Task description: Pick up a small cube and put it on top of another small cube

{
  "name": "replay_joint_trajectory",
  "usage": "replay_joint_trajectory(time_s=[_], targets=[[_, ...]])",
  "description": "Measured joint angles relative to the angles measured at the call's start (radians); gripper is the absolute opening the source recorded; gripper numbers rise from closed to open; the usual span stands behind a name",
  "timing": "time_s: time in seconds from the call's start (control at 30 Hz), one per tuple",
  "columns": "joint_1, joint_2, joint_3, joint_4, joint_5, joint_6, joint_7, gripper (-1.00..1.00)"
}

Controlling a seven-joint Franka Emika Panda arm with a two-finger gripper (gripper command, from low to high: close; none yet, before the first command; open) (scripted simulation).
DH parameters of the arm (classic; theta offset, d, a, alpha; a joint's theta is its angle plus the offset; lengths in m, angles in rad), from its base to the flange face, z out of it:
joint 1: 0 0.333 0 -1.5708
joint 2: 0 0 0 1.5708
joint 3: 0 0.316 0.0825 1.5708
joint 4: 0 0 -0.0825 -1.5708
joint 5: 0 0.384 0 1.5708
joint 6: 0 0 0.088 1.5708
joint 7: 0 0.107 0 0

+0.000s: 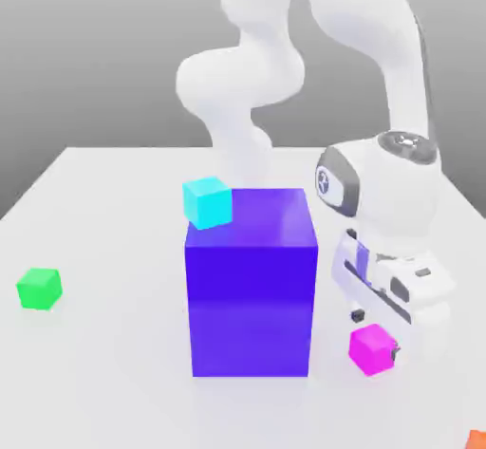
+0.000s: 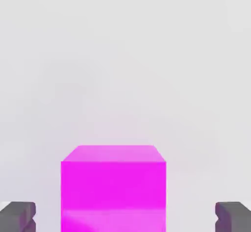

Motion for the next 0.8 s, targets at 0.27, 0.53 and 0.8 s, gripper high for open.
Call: replay_joint_trajectory(time_s=[0.27, 0.53, 0.8], targets=[[-0.011, 0.02, 0.013, 0.003, 0.008, 0.013, -0.005, -1.0], [0.043, -0.154, -0.061, -0.03, -0.079, -0.123, 0.059, -1.0], [0.033, -0.15, -0.137, 0.143, -0.112, -0.324, 0.184, -1.0]])
